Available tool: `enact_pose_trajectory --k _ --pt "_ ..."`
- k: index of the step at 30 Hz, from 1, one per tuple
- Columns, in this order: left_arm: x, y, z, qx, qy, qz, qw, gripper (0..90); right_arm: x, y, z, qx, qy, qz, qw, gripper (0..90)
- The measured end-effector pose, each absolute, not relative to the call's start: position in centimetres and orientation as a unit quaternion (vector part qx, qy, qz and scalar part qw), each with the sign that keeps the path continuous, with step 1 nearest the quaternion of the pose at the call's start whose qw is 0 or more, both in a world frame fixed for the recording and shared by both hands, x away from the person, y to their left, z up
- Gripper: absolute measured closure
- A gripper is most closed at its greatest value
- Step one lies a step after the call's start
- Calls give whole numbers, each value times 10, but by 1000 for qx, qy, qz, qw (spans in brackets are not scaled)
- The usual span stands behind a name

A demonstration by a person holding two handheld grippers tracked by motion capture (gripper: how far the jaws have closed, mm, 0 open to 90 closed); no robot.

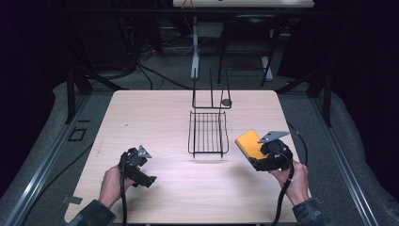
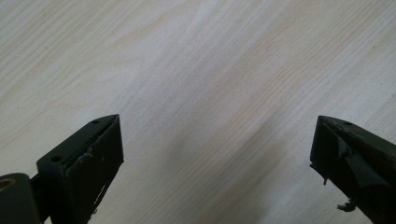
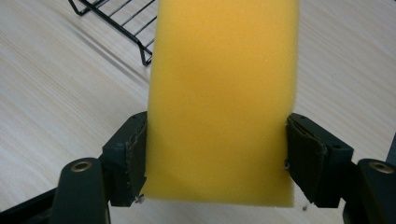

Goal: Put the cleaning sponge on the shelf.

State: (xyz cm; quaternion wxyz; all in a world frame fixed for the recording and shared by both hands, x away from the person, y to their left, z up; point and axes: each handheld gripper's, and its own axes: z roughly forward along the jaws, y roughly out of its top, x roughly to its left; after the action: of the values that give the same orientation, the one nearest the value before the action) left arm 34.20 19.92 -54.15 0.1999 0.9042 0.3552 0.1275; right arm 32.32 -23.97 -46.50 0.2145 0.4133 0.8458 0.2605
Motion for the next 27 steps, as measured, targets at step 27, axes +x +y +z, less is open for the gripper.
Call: enact_pose_trajectory --k 27 --pt "342 197 -541 907 346 141 192 19 350 -195 -454 377 854 286 219 289"
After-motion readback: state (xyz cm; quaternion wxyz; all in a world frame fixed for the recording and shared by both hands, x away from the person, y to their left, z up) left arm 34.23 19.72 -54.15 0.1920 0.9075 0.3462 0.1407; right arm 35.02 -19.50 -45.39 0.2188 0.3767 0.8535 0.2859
